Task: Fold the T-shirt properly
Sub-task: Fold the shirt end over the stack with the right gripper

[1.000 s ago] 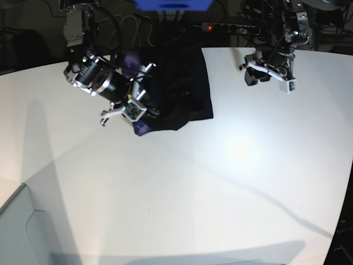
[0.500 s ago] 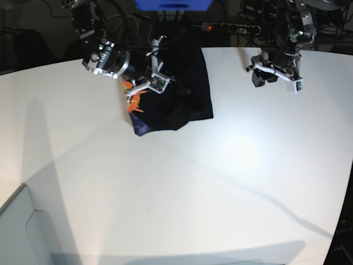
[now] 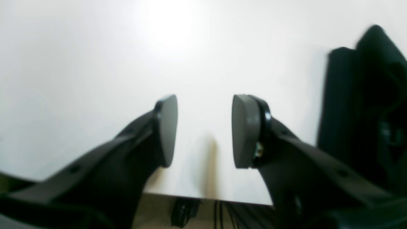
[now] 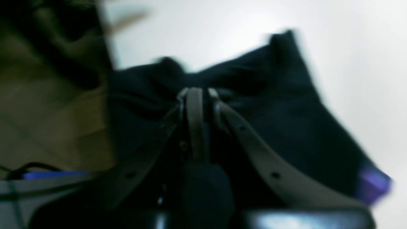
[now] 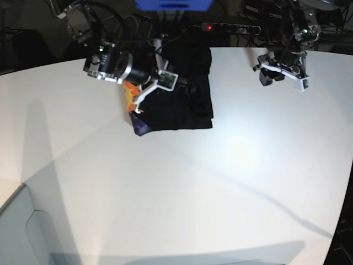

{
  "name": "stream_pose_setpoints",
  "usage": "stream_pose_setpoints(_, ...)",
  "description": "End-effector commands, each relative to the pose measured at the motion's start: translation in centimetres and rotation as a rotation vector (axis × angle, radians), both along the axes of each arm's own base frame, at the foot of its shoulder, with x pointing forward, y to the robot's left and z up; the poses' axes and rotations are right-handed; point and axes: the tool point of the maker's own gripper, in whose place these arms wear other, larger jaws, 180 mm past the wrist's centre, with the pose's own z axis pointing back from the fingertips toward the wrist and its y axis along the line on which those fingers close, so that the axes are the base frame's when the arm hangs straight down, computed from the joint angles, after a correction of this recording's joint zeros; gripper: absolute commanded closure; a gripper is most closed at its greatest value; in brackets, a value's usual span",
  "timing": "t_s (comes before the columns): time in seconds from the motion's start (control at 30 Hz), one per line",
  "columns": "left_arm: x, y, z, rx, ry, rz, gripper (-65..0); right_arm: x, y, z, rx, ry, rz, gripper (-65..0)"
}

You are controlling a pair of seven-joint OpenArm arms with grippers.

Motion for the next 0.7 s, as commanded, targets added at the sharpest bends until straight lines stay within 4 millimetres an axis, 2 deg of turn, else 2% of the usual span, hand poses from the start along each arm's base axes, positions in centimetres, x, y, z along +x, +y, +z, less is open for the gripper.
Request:
stream_pose_setpoints(0.0,0.1,0.2,0.8,0.010,-0.021,-0.004,-26.9,0.8,0.4,1.4,0.058,-0.026,-0.017,0.0)
stream_pose_setpoints(0.1,0.0,0.6,1.5,0.027,-0.034,0.002,-26.9,2.7,-0.2,1.9,0.065,-0.044,-0.070,0.0)
stream_pose_setpoints(0.2,-0.2,0.9,2.3,0.045,-0.047,0.004,-26.9,2.6,0.0,1.2,0.066,-0.022,-0.072,0.0)
stream_pose_setpoints(0.5,-1.1,2.9,2.9,0.085,-0.044,0.049,-27.0,-2.1,4.4,-2.8,0.064,0.137,0.075,0.0)
stream_pose_setpoints(0.67,-1.6,3.3,2.9,0.093,-0.034,0.057,-27.0,-4.2,6.5,-3.2,0.076,0.173,0.141,0.0)
